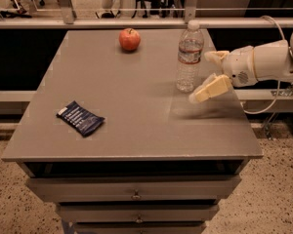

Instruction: Knock water bottle over

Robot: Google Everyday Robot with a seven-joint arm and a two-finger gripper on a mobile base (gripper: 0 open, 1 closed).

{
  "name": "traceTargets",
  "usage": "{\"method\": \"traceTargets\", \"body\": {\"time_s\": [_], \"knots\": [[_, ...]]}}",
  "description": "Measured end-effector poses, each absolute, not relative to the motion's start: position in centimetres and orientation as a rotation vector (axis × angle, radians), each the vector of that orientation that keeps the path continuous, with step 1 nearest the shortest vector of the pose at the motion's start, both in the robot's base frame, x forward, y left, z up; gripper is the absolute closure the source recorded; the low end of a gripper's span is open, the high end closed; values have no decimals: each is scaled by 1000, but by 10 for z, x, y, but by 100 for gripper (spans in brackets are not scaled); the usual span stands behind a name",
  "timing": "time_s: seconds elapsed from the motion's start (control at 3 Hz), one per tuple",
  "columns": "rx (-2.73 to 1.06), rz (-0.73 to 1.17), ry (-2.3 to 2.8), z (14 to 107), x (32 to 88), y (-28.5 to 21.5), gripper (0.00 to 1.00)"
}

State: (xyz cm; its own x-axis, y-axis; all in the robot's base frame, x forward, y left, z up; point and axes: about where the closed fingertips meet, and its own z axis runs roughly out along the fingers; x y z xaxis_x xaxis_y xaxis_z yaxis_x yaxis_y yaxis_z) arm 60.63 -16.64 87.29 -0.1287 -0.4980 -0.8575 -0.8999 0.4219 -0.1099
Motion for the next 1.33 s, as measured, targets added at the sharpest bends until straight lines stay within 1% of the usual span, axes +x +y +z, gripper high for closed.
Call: {"method": "traceTargets", "body": {"time_s": [0.33,1.0,1.33], "knots": [[-1230,683,1670,887,597,-126,0],[-1349,818,1484,911,573,-64,0],[-1352,808,1486,910,569,-70,0]]}}
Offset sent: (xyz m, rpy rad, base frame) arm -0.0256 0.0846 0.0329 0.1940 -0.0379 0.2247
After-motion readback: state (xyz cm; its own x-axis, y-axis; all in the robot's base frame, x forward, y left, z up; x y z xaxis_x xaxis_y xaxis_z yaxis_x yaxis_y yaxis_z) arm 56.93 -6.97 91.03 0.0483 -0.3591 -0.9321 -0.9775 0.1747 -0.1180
